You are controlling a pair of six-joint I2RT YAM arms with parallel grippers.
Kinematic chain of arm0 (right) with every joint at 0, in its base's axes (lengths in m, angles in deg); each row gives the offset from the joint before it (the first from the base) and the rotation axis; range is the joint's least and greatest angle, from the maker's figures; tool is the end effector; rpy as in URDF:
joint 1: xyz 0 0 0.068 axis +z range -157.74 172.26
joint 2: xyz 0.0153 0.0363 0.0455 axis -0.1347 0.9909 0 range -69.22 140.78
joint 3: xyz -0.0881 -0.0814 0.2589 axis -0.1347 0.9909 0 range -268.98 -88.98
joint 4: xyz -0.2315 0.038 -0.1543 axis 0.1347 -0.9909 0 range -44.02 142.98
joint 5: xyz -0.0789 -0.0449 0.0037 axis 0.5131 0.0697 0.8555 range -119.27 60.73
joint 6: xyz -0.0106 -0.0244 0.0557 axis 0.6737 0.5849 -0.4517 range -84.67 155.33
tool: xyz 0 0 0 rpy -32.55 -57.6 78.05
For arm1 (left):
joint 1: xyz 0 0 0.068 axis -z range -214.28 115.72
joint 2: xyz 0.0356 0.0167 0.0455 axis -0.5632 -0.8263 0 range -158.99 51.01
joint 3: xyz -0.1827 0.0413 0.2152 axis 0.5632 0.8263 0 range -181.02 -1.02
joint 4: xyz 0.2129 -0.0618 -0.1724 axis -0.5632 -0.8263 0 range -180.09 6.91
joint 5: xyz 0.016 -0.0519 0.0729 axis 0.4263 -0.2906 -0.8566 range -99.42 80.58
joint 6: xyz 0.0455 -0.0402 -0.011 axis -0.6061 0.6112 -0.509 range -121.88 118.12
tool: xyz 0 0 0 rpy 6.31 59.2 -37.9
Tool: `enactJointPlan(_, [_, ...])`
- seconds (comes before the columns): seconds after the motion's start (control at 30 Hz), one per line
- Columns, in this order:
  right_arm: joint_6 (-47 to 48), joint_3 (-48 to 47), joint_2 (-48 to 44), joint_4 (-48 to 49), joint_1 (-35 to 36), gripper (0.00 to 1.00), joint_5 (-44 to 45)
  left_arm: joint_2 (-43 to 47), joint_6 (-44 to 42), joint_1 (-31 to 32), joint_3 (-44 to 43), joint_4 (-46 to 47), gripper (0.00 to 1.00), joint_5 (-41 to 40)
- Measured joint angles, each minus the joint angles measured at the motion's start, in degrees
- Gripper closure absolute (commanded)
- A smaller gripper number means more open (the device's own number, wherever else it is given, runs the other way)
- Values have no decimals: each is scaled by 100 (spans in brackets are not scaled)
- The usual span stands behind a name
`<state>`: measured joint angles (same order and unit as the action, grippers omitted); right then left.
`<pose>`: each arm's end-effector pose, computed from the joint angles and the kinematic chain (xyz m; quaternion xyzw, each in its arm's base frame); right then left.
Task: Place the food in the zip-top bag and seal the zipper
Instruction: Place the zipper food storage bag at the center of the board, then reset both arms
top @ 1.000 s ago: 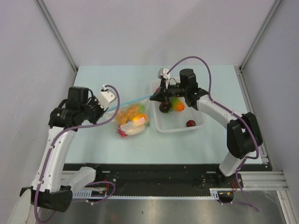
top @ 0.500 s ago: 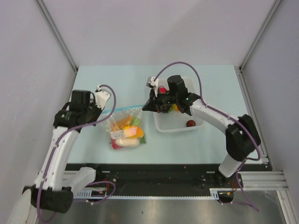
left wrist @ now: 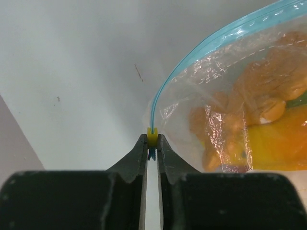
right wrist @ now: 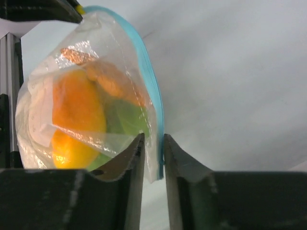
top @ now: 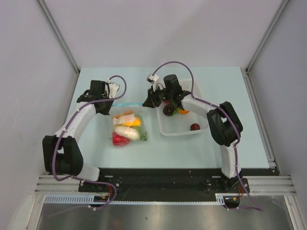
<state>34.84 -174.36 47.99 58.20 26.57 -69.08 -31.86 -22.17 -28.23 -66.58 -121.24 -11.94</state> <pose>0.3978 0.3077 0.2215 -0.4039 0.7134 0.4242 0.3847 0.3238 -0.0322 0.2673 0.2111 0.9311 0.0577 0.2919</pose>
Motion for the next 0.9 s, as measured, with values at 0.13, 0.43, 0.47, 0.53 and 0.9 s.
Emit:
enactJointPlan(0.13, [-83,-341,55,-127,-37,45,0,-48,96,-57,-50,11,56,275])
enactJointPlan(0.43, [-299,-444,-715,-413,-267,0,13,313,376,-68,-1067,-409,0,1005])
enactJointPlan(0.47, [-297,-444,-901,-442,-328,0,20,358,393,-68,-1226,-476,0,1045])
enactJointPlan(0.53, [-295,-444,-1338,-496,-511,0,17,431,424,-68,-1683,-625,1,1137])
enactJointPlan(0.9, [-245,-164,-3359,-1399,-2339,0,74,527,846,-68,-3023,-1130,0,1639])
